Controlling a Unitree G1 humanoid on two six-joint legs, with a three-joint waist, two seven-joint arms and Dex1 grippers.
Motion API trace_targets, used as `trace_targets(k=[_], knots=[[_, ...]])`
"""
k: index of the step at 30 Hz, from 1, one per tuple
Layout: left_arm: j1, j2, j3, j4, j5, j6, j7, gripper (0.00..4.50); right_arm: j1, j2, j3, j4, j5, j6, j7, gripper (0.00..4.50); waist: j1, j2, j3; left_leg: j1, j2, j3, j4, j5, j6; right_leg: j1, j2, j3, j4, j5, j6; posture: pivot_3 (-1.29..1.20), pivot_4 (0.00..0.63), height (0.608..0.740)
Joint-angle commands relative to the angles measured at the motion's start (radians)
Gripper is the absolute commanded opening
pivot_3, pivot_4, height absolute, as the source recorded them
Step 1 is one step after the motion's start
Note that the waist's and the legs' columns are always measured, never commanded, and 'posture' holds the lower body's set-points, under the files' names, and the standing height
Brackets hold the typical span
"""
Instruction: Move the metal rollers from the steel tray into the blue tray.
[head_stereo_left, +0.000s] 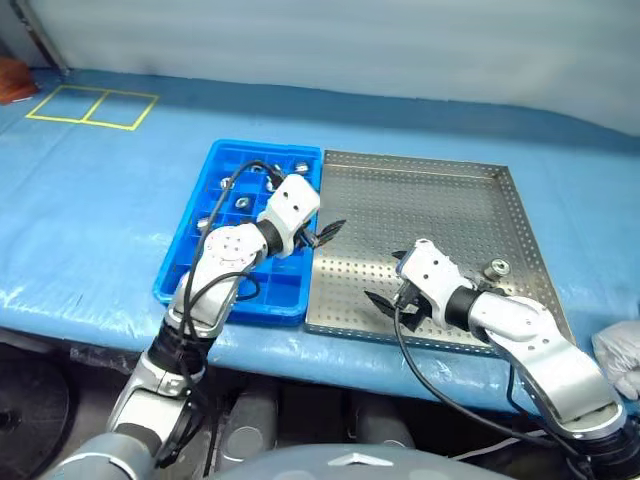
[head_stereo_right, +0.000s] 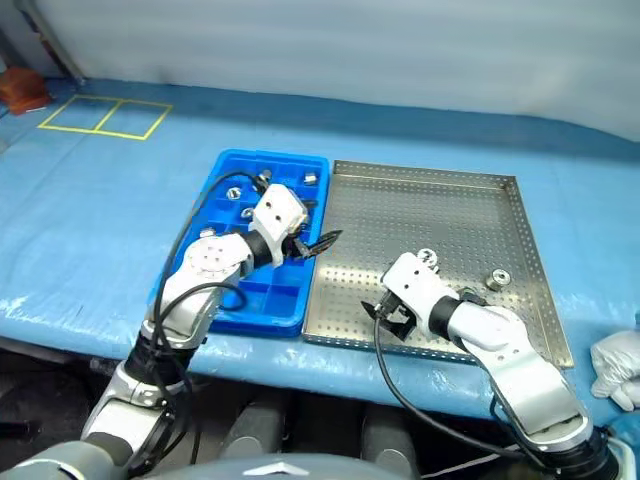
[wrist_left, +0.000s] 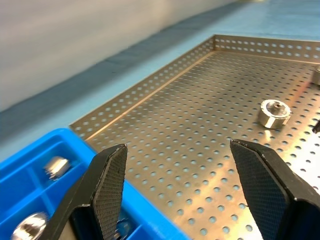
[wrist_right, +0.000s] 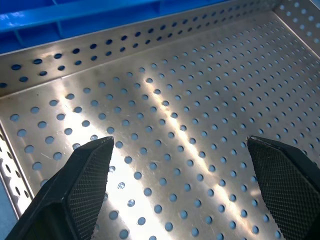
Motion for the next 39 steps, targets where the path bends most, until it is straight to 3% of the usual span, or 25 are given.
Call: trace_targets(k=[1,3,13,24,39], knots=[[-0.075,-0.056,-0.024,0.151,0.003,-0.103,-0.025,3.58,0.032,0.011,-0.049,-0.085,-0.001,0.037,-0.036,4.50,-0.008,0.000,0.000,0.000,0.000,0.000,0.000,0.000,0.000,0.000,0.000,0.000,0.000,0.000,0.000,-0.01,0.150,0.740],[-0.122,-0.100,-0.053,0.279,0.014,-0.156,-0.046,3.58,0.069,0.031,-0.064,-0.127,-0.002,0.066,-0.064,4.50,-0.049,0.000,0.000,0.000,0.000,0.000,0.000,0.000,0.000,0.000,0.000,0.001,0.000,0.000,0.001,-0.10,0.150,0.740],[-0.332,-0.234,-0.069,0.798,0.097,-0.389,-0.046,3.58,0.185,0.081,-0.102,-0.256,-0.013,0.149,-0.147,4.50,-0.137,0.000,0.000,-0.002,0.000,0.001,0.007,-0.001,0.002,0.000,0.001,0.003,0.001,0.002,0.005,-0.23,0.150,0.740],[-0.349,-0.252,-0.039,0.851,0.105,-0.430,-0.072,3.58,0.221,0.097,-0.115,-0.237,-0.016,0.112,-0.167,4.50,-0.190,0.000,0.000,-0.001,0.000,0.002,0.007,-0.001,0.002,0.000,0.001,0.004,0.001,0.003,0.006,-0.23,0.150,0.740],[-0.335,-0.240,-0.032,0.837,0.120,-0.426,-0.072,3.58,0.213,0.093,-0.108,-0.126,-0.040,-0.023,-0.154,4.50,-0.192,0.000,0.000,-0.001,0.000,0.002,0.007,-0.001,0.002,0.000,0.001,0.005,0.001,0.003,0.006,-0.21,0.150,0.740]])
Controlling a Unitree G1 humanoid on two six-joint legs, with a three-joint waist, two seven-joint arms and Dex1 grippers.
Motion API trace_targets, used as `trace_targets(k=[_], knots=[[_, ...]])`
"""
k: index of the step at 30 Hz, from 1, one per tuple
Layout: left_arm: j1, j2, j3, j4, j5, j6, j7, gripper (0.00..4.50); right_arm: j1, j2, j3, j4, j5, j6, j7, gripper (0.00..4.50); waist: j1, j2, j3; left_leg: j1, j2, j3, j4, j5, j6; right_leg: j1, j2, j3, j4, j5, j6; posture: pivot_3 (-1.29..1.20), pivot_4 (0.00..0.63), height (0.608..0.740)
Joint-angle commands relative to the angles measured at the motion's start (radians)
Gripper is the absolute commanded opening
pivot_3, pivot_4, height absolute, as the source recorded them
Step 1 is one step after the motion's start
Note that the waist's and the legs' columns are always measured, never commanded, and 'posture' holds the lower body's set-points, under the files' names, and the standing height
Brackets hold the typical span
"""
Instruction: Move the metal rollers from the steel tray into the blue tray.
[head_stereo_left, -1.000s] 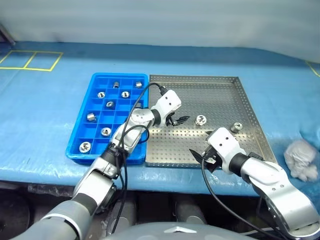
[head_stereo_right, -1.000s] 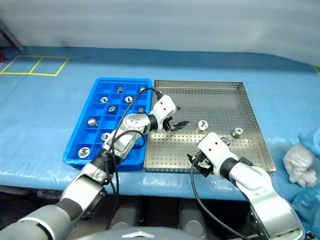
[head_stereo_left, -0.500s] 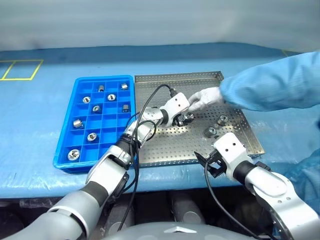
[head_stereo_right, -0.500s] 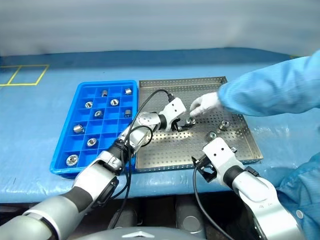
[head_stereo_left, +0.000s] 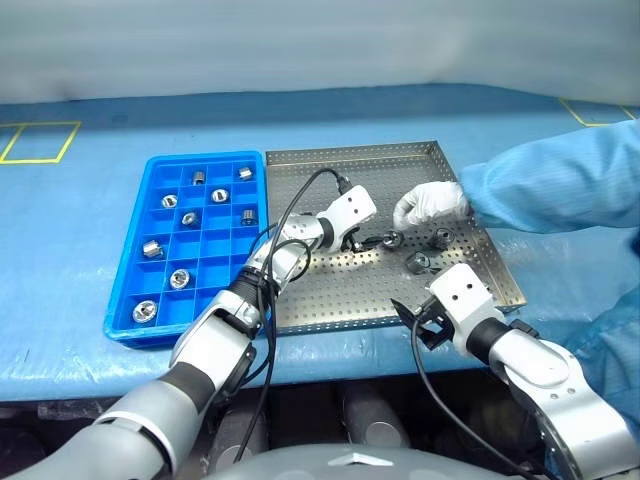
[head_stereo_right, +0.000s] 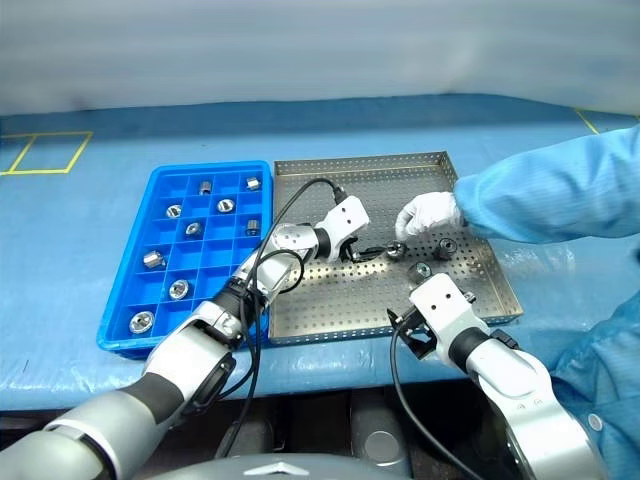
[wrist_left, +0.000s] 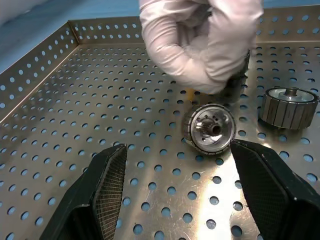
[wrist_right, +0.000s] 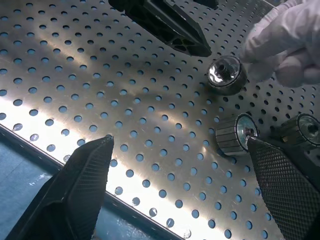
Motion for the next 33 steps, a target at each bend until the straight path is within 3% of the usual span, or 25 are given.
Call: trace_targets(k=[1,21,25,29,33], knots=[[-0.009,0.000,0.023,-0.021,0.002,-0.016,0.001,3.58,-0.012,0.005,-0.016,-0.005,-0.012,-0.034,-0.001,4.50,0.000,0.000,0.000,0.000,0.000,0.000,0.000,0.000,0.000,0.000,0.000,0.000,0.000,0.000,0.000,-0.21,0.150,0.740],[0.019,0.015,0.045,-0.092,-0.007,0.001,-0.013,3.58,-0.063,0.035,0.014,-0.001,-0.018,-0.021,-0.007,4.50,0.006,0.000,0.000,0.000,0.000,0.000,0.000,0.000,0.000,0.000,0.000,0.001,0.000,0.000,0.000,-0.19,0.150,0.740],[0.085,0.051,0.082,-0.279,-0.059,0.058,-0.042,3.58,-0.105,0.087,0.026,0.016,0.025,-0.023,0.009,4.50,0.003,0.000,0.000,0.000,0.001,0.001,0.000,0.000,0.000,0.000,0.000,0.001,0.001,0.000,0.001,-0.18,0.150,0.740],[0.233,0.122,0.125,-0.628,-0.152,0.201,-0.083,3.58,-0.164,0.111,0.076,0.080,0.034,-0.017,0.026,4.50,0.004,0.001,-0.001,0.002,0.002,0.002,-0.003,0.000,0.000,0.000,0.001,0.002,0.001,0.000,0.000,-0.13,0.150,0.740],[0.388,0.229,0.127,-0.911,-0.141,0.347,-0.048,3.58,-0.208,0.106,0.115,0.134,0.041,-0.003,0.052,4.50,0.024,0.001,-0.001,0.003,0.002,0.001,-0.004,0.000,0.000,0.000,0.001,0.001,0.003,0.001,0.001,-0.06,0.150,0.740]])
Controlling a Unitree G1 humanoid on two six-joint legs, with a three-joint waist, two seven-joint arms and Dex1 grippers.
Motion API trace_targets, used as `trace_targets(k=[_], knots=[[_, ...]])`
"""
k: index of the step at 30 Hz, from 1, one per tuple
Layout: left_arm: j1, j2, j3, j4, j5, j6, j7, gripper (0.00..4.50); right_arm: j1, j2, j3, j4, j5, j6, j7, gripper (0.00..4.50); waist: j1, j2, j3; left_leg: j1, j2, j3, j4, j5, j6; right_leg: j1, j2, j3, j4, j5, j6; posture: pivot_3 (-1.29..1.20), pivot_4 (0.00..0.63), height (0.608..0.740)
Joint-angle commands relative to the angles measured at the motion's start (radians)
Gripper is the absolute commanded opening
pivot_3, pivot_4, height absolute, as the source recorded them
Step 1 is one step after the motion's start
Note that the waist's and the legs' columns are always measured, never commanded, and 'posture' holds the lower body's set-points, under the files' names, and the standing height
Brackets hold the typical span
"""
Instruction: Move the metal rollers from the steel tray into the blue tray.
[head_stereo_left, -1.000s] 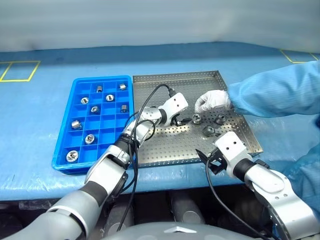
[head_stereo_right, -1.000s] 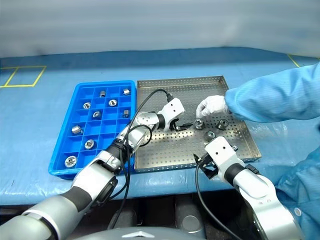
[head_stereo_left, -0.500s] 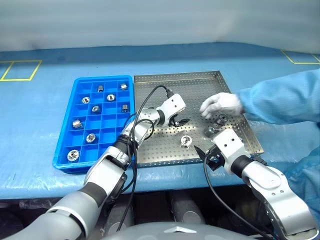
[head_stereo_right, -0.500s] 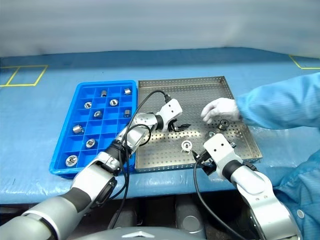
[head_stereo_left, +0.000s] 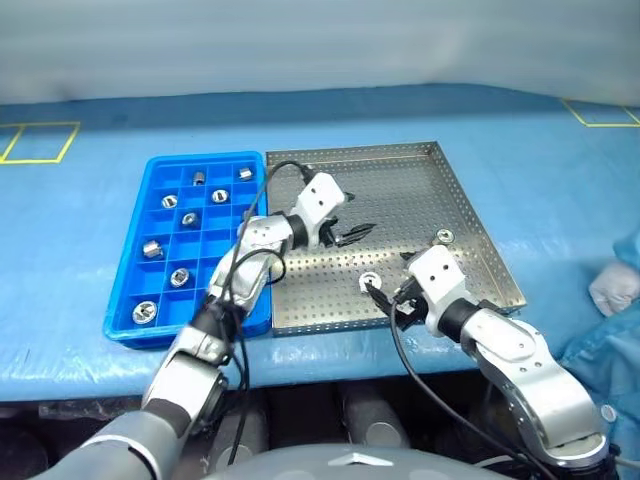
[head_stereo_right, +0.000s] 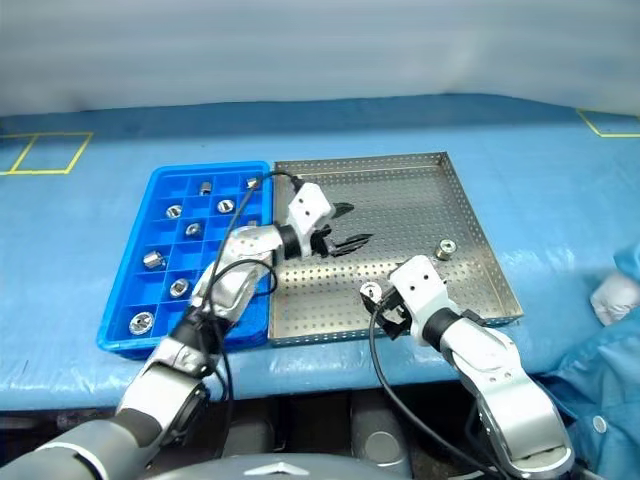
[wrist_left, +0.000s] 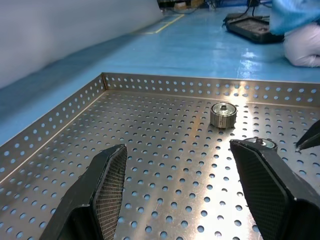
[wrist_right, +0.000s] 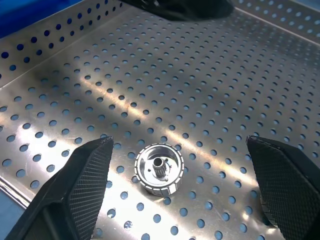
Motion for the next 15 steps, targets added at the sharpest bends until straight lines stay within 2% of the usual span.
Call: trace_targets(k=[1,9,15], knots=[[0.095,0.074,0.011,-0.240,0.013,0.115,0.035,3.58,-0.040,-0.006,0.020,0.021,0.010,0.003,0.020,4.50,0.014,0.000,0.000,0.000,0.000,0.000,0.000,0.000,0.000,0.000,0.000,0.000,0.000,0.000,0.000,-0.04,0.150,0.740],[0.263,0.183,0.022,-0.570,-0.018,0.257,0.094,3.58,-0.114,-0.026,0.035,0.105,0.003,0.059,0.032,4.50,0.085,0.000,0.000,-0.001,-0.001,0.000,0.004,0.000,0.000,0.001,-0.001,-0.001,0.000,-0.002,-0.003,0.06,0.150,0.740],[0.294,0.193,0.006,-0.668,-0.023,0.308,0.136,3.58,-0.134,-0.062,0.028,0.091,0.018,0.180,0.039,4.50,0.122,0.000,0.000,-0.001,-0.001,-0.001,0.006,0.000,0.000,0.001,-0.001,-0.002,0.000,-0.002,-0.003,0.11,0.150,0.740]])
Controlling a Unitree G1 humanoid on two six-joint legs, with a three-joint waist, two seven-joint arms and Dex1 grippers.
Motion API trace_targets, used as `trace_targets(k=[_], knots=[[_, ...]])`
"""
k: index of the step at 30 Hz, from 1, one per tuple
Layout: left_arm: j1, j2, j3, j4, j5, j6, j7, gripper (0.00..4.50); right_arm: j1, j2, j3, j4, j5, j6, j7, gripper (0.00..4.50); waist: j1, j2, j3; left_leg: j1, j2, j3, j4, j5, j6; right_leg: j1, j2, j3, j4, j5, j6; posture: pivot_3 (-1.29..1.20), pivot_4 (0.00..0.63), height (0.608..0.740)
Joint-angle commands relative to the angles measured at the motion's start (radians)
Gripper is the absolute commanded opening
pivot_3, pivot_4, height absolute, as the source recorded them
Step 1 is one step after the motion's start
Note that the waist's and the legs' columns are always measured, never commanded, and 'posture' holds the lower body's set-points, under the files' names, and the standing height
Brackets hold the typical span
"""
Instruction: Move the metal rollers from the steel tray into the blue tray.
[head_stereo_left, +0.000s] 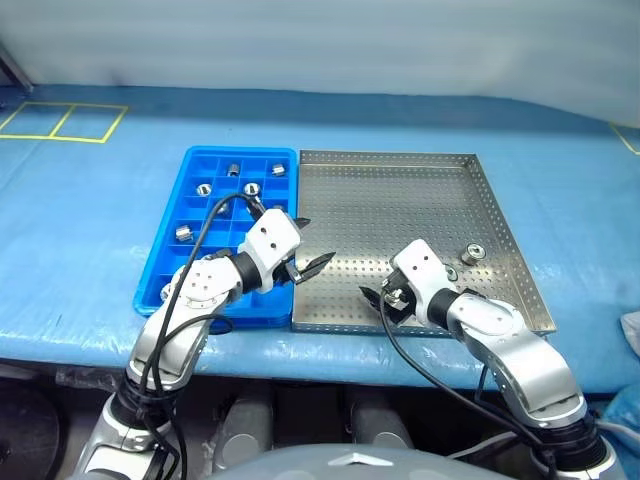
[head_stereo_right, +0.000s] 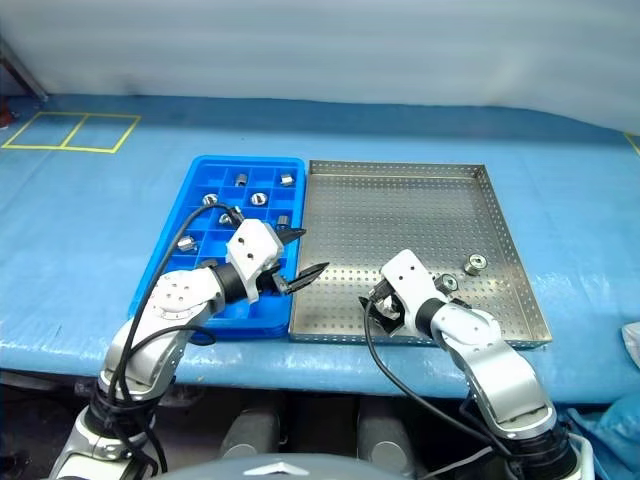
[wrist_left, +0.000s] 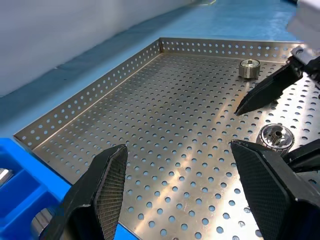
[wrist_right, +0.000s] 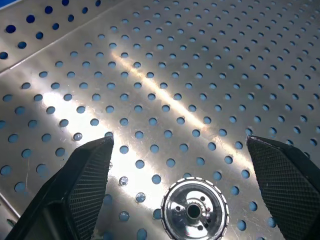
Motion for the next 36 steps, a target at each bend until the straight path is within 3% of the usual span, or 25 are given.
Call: trace_targets(k=[1,9,12,16,18,19,21,28,36], knots=[[0.011,0.008,-0.014,-0.069,-0.005,0.020,0.026,3.58,-0.013,-0.024,-0.013,-0.038,0.013,0.064,0.006,4.50,0.005,0.000,0.000,0.000,0.000,0.000,0.000,0.000,0.000,0.000,0.000,0.000,0.000,0.000,0.000,0.11,0.150,0.740],[0.026,0.017,-0.039,-0.069,-0.003,0.016,0.053,3.58,-0.002,-0.067,-0.011,-0.055,0.010,0.135,-0.009,4.50,0.006,0.000,0.000,-0.001,0.000,-0.001,0.000,0.000,0.000,0.000,0.000,-0.001,-0.001,0.000,0.000,0.11,0.150,0.740],[0.021,0.018,-0.041,-0.062,-0.005,0.014,0.055,3.60,0.003,-0.065,-0.012,-0.049,0.008,0.139,-0.015,3.92,0.005,0.000,0.000,-0.001,0.000,-0.001,0.000,0.000,0.000,0.000,0.000,-0.001,-0.001,0.000,0.000,0.10,0.150,0.740],[0.018,0.022,-0.045,-0.054,-0.006,0.009,0.055,3.60,0.007,-0.057,-0.011,-0.043,0.011,0.135,-0.019,2.60,0.005,0.000,0.000,-0.001,0.000,-0.001,0.000,0.000,0.000,-0.001,0.000,-0.001,-0.002,0.000,0.000,0.10,0.150,0.740],[0.018,0.023,-0.044,-0.053,-0.008,0.008,0.055,3.60,0.009,-0.054,-0.012,-0.040,0.011,0.132,-0.021,2.60,0.005,0.000,0.000,-0.002,0.000,-0.001,-0.001,0.000,0.000,-0.001,0.000,-0.002,-0.002,0.000,0.000,0.10,0.150,0.740],[0.018,0.024,-0.043,-0.053,-0.008,0.008,0.056,3.60,0.009,-0.055,-0.013,-0.041,0.012,0.130,-0.020,2.07,0.005,0.000,0.000,-0.002,0.000,-0.001,-0.001,0.000,0.000,-0.001,0.000,-0.002,-0.002,0.000,0.000,0.10,0.150,0.740],[0.020,0.026,-0.041,-0.054,-0.010,0.007,0.056,3.60,0.004,-0.052,-0.016,-0.042,0.010,0.128,-0.022,1.69,0.005,0.000,0.000,-0.002,0.000,-0.001,-0.001,0.000,0.000,-0.001,-0.001,-0.002,-0.002,0.000,0.000,0.11,0.150,0.740],[0.058,0.036,0.009,-0.117,-0.019,0.029,0.085,3.60,-0.068,-0.039,0.021,-0.039,-0.010,0.071,-0.024,1.68,0.005,-0.001,0.000,-0.002,0.000,-0.001,-0.001,0.000,0.000,-0.001,-0.001,-0.002,-0.002,0.000,0.000,0.17,0.150,0.740],[0.223,0.110,0.146,-0.316,-0.014,0.124,0.153,3.60,-0.317,0.124,0.106,0.105,-0.020,-0.146,0.000,1.68,0.032,-0.002,0.001,0.000,0.001,-0.002,-0.007,0.000,0.000,-0.002,0.000,-0.004,-0.002,-0.001,-0.002,0.33,0.150,0.740]])
